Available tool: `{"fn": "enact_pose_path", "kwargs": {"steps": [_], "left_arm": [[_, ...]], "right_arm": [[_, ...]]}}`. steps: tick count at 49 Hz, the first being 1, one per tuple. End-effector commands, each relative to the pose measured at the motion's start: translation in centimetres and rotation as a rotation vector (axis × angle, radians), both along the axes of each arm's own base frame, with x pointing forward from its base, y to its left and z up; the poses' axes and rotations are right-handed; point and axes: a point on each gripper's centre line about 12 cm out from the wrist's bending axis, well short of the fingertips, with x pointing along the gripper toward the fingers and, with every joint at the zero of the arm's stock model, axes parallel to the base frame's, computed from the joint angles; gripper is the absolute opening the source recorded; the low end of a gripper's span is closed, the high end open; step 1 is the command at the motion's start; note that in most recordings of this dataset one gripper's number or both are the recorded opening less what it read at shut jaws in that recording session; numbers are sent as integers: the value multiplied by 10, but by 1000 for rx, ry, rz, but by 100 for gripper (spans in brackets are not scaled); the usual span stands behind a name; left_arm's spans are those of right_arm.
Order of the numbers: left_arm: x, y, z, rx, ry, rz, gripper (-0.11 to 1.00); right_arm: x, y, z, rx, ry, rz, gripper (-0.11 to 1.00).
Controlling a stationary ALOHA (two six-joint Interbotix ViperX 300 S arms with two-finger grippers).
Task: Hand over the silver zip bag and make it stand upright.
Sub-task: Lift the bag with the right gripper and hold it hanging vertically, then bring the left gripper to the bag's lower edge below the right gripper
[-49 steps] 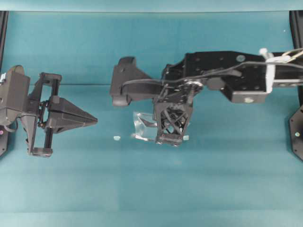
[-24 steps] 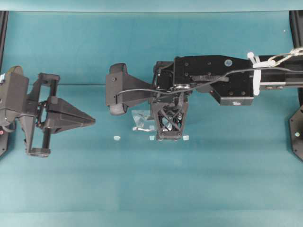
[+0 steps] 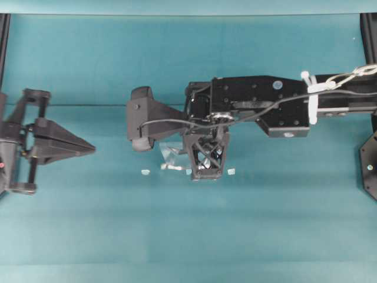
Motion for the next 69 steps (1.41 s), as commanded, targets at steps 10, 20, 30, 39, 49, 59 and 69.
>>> {"fn": "enact_pose_path", "kwargs": {"steps": [10,20,30,39,49,59,69], "left_arm": [[-1,2,-4,-47,19,21,-6],[0,6,-6,-97,24,55,-6],[5,8,-15,-134,60,76,-4],[16,8,-33,-139,109,81,21],[31,8,-59,-129,131,80,79],[29,15,-90,-128,60,99,84],[45,18,-107,-129,29,103,88]], "right_arm": [[3,5,8,-6,-26,22,1],[3,5,6,-3,-20,19,1],[3,7,6,-3,-20,22,1],[3,8,6,-2,-20,17,1],[3,8,6,-2,-23,13,1],[4,8,6,2,-31,8,1],[3,9,5,2,-31,8,1]]}}
